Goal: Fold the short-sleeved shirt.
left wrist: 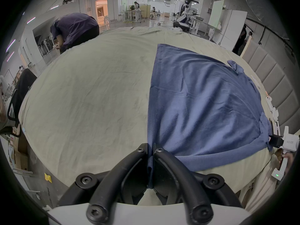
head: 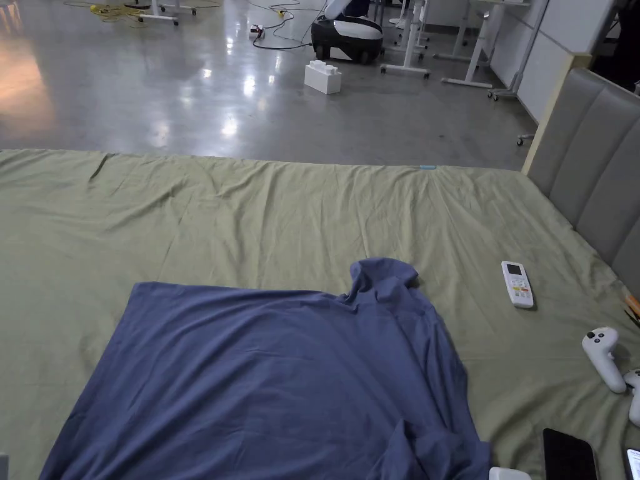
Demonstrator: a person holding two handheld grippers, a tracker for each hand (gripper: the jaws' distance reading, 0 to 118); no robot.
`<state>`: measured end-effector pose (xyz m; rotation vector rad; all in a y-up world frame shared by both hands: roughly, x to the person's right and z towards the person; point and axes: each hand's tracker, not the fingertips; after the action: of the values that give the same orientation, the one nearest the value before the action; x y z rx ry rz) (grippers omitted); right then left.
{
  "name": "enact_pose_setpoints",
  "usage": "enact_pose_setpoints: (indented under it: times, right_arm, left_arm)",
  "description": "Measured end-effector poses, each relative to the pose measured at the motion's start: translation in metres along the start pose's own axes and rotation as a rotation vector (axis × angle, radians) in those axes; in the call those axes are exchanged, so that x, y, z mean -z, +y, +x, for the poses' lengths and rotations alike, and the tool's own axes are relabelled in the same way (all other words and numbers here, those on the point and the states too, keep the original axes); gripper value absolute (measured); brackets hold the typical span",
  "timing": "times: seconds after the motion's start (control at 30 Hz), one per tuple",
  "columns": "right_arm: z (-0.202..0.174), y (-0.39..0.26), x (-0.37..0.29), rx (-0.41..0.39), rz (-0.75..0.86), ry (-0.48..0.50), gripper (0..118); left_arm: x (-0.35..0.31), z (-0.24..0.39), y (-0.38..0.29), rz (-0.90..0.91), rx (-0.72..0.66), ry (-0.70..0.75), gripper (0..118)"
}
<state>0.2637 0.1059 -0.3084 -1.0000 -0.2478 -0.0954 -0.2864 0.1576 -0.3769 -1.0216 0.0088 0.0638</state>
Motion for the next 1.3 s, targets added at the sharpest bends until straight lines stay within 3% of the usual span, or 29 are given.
enact_pose_setpoints:
  times: [0.07,0.13,0.2,0.23,0.4,0.73,1.03,1.3]
  right_arm:
    - [-0.001,0.002,-0.004,-0.037,0.009,0.008,48]
    - [-0.002,0.003,-0.01,-0.037,0.01,0.012,19]
    - [-0.005,0.006,-0.014,-0.127,-0.01,0.003,13]
    - [-0.005,0.006,-0.017,-0.136,-0.005,-0.012,12]
    - [-0.005,0.01,-0.028,-0.167,-0.005,-0.051,10]
    - [-0.006,0.029,-0.052,-0.119,0.034,-0.038,10]
    - [-0.006,0.094,-0.056,-0.075,0.126,-0.01,10]
    - [-0.013,0.162,-0.009,-0.026,0.16,-0.011,10]
  left_arm:
    - [0.002,-0.002,-0.002,-0.001,-0.003,-0.001,6]
    - [0.003,-0.002,-0.002,-0.003,-0.009,-0.003,6]
    - [0.004,0.0,-0.003,-0.003,-0.005,0.0,6]
    - [0.003,0.0,-0.003,-0.001,-0.002,0.001,6]
    - [-0.002,0.003,-0.004,0.02,0.001,-0.007,6]
    - [-0.016,-0.001,0.008,0.117,-0.045,-0.033,6]
    - [-0.003,0.016,0.073,0.212,-0.002,-0.033,6]
    - [0.042,0.025,0.137,0.221,-0.007,-0.008,6]
